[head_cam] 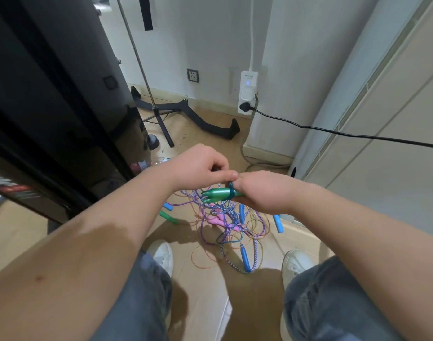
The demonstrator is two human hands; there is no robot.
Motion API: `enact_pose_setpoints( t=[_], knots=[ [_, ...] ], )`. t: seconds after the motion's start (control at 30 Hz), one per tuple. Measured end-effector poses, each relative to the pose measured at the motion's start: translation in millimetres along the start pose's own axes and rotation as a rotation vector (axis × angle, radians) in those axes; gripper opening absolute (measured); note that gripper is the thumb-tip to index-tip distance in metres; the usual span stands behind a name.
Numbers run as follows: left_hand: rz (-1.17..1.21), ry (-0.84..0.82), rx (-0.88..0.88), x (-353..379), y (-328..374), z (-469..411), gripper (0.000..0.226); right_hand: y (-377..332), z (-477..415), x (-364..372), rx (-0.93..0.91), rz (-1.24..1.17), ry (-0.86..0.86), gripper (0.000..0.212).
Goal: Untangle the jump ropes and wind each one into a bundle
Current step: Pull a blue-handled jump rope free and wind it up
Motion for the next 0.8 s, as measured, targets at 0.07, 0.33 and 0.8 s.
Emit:
enact_pose_setpoints(
  t=[0.07,0.33,0.8],
  knots=[
    [0.078,0.042,-0.043,0,-6,-2,0.039,-1,2,-2,-0.028,-0.099,0.067,0.016],
    [0.44,0.103,-0.348,6,-26,-3,0.046,11,12,-14,0.16,-0.421,0.311,0.02],
    [-0.186,0.092,0.075,0,22,2,0.057,18,3,14,0.405,0.107,-0.197,0.007]
  ],
)
Point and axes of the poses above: each hand's wrist, its own z-axis away from the middle knuckle, its own x-axis out of the palm, y = z × x, the point moved 4 cm from there along -z, towards the middle knuckle, and after that the axes turned 14 degrees about z, right-handed, at the moved point
